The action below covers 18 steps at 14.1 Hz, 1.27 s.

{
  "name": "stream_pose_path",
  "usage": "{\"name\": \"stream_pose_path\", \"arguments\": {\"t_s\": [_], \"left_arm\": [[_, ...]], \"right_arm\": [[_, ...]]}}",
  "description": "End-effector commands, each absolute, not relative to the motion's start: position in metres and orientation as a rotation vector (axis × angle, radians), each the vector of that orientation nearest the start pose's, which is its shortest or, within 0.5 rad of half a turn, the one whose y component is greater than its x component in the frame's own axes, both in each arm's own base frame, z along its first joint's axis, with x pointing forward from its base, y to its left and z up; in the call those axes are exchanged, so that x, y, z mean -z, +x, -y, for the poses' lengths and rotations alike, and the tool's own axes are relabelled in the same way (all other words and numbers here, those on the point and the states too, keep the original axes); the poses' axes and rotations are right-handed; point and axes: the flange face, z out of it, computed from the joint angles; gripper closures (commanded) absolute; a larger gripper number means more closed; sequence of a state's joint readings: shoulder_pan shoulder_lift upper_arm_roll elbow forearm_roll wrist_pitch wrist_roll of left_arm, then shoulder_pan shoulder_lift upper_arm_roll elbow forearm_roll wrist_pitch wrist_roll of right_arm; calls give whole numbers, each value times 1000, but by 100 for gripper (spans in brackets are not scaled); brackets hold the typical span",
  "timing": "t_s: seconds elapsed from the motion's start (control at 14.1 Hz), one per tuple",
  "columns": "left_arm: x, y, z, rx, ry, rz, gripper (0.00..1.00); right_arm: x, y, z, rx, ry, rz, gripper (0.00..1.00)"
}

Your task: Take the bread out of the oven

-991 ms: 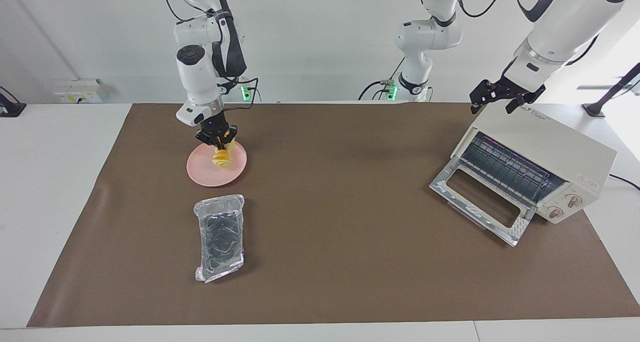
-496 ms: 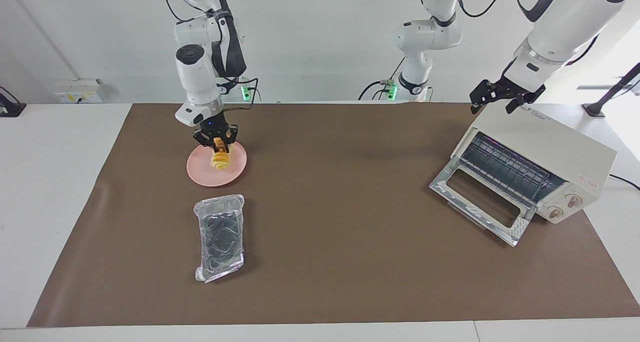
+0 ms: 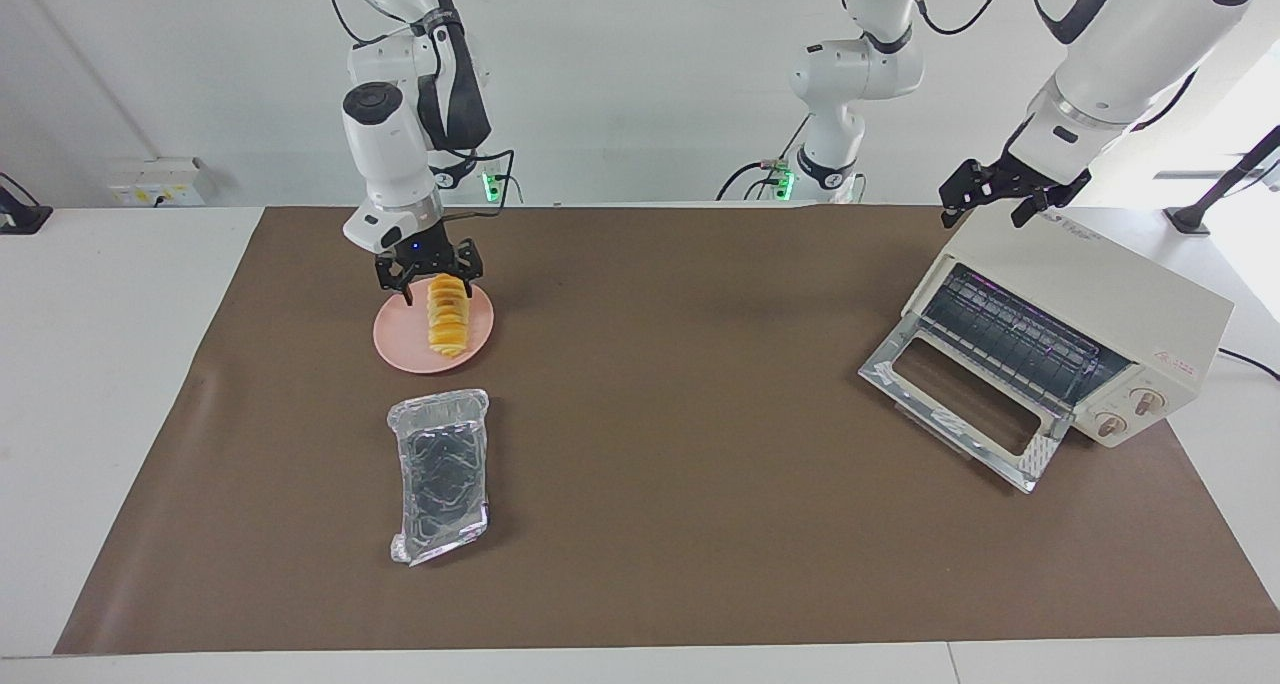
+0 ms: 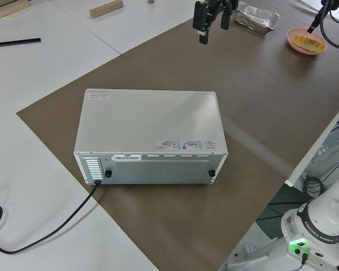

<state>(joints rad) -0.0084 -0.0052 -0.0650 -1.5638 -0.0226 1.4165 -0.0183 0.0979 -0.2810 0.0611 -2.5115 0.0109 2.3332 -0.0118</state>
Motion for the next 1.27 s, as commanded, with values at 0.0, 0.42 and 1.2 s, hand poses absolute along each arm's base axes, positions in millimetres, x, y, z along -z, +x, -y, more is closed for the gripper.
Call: {"name": "stream_pose_path", "arguments": {"t_s": [0.0, 0.42, 1.2], "left_arm": [[-620, 527, 41, -221, -3148, -99, 0], [-620, 527, 41, -221, -3148, -99, 0], [-620, 527, 41, -221, -3148, -99, 0]], "right_arm": [[-445, 477, -59, 132, -3110, 362, 0], [-625, 553, -35, -60, -3076, 351, 0], [-667, 489, -1, -228, -3103, 265, 0]]}}
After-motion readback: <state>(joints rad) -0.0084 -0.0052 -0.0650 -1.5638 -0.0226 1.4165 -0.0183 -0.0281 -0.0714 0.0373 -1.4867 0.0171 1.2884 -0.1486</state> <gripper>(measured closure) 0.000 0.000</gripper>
